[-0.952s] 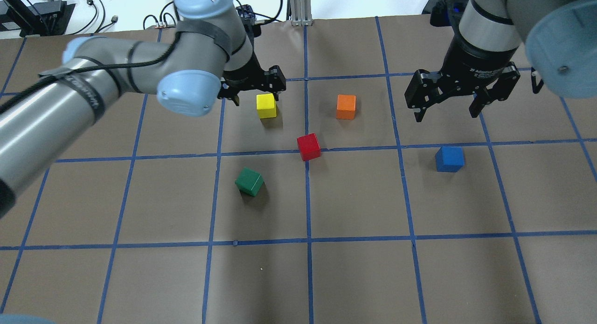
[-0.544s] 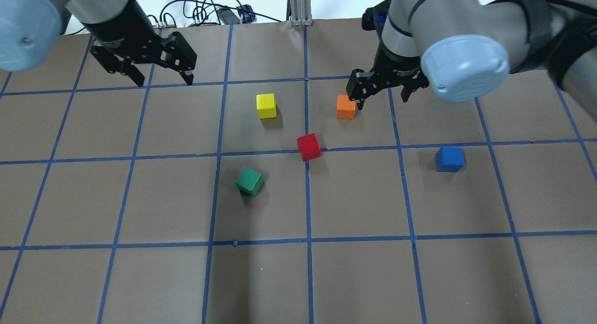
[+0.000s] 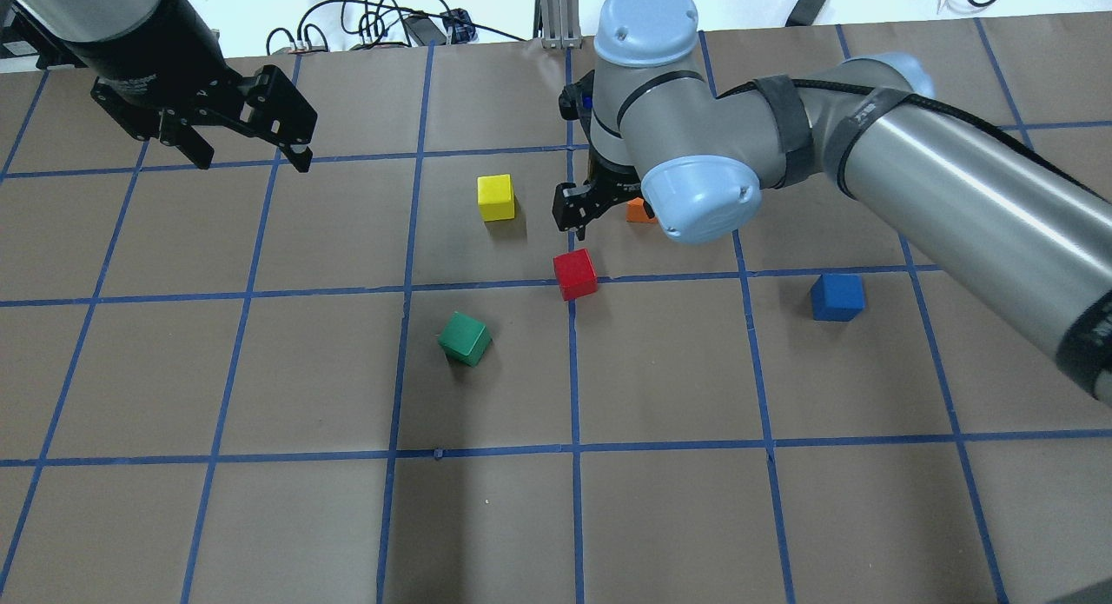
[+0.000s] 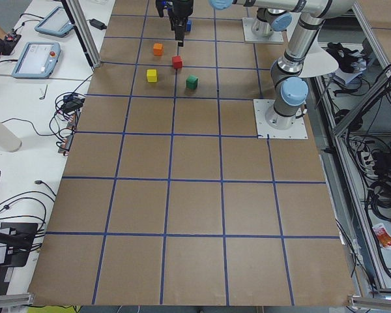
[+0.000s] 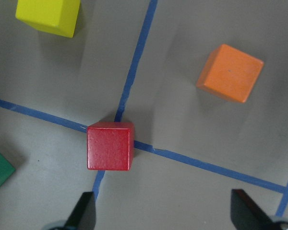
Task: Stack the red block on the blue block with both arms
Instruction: 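Lower the right gripper over the red cube and close on it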
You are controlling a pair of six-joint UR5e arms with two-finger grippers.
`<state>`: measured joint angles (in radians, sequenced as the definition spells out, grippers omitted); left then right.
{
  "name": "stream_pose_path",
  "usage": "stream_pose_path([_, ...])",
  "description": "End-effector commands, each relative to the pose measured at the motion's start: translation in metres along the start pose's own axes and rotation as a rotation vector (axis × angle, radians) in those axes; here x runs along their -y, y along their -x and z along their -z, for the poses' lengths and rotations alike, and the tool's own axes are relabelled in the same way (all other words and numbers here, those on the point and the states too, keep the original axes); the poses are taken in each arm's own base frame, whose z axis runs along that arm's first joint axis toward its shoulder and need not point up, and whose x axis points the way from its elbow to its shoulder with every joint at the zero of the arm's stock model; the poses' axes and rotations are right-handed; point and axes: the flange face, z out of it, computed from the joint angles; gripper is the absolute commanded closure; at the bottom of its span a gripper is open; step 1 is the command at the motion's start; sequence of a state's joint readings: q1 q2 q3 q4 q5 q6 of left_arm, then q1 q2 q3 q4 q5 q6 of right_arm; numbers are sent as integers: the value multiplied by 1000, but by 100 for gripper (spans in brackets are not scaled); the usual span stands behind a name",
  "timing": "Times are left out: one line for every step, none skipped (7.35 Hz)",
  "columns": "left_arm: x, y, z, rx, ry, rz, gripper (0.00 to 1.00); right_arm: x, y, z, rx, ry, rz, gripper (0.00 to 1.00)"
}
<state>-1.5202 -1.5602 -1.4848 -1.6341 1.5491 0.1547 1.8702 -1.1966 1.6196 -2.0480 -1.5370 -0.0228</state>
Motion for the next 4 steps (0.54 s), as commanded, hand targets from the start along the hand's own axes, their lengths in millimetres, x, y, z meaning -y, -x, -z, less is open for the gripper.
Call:
stream_pose_path([9, -2, -10, -3, 9, 8, 0, 8, 19, -34, 3, -3, 34, 0])
stream_pose_path([5, -4, -12, -3, 18, 3, 0, 8, 26, -52, 4, 23, 43, 0])
stream_pose_path([5, -4, -11, -2, 13, 3, 0, 8, 30, -63, 6, 40, 49, 0])
stream_pose_path([1, -6, -10, -3, 16, -3, 0, 9, 32, -73, 6, 51, 53, 0])
